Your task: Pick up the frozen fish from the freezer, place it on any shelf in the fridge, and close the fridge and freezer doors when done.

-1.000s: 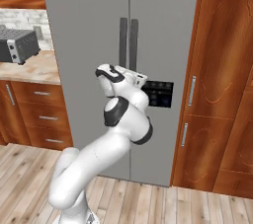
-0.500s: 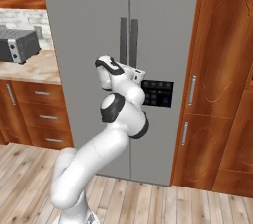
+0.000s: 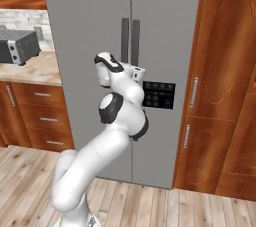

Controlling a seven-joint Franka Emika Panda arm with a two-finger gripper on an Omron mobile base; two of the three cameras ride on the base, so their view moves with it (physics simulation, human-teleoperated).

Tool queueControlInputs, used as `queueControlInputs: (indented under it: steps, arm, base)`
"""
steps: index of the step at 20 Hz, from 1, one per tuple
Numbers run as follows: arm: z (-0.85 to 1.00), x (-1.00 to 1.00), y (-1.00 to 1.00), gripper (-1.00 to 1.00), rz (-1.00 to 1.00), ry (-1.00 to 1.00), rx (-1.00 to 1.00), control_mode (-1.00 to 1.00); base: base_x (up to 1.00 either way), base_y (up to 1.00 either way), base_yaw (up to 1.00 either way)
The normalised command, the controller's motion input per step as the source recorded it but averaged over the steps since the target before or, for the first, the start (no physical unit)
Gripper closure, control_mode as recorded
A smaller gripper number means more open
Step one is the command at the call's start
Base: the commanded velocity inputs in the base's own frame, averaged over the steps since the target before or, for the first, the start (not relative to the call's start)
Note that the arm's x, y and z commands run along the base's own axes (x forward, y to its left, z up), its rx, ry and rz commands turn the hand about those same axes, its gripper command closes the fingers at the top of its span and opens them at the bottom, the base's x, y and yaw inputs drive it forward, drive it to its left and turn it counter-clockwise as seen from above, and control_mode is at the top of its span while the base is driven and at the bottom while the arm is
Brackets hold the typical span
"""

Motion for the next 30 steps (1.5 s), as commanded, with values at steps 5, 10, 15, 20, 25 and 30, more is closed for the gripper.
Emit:
queueControlInputs:
  steps: [5,10,15,20,25,30]
  arm:
    - [-0.93,1.0,0.42,-1.0,0.19,-0.09,0.03,-1.0]
    - [0.11,0.09,-0.72,-1.0,0.04,0.17,0.3,-1.0]
    - [0.04,0.3,-0.39,-1.0,-0.15,0.65,0.47,-1.0]
    - [-0.02,0.7,-0.8,-1.0,0.0,0.54,0.67,-1.0]
    - [-0.77,1.0,-0.09,-1.0,0.0,0.44,0.66,-1.0]
    - [-0.86,1.0,0.05,-1.0,0.01,0.08,0.37,-1.0]
  base:
    - [0.0,0.0,0.0]
    - [0.0,0.0,0.0]
    - [0.0,0.0,0.0]
    - [0.0,0.0,0.0]
    - [0.0,0.0,0.0]
    - [0.0,0.0,0.0]
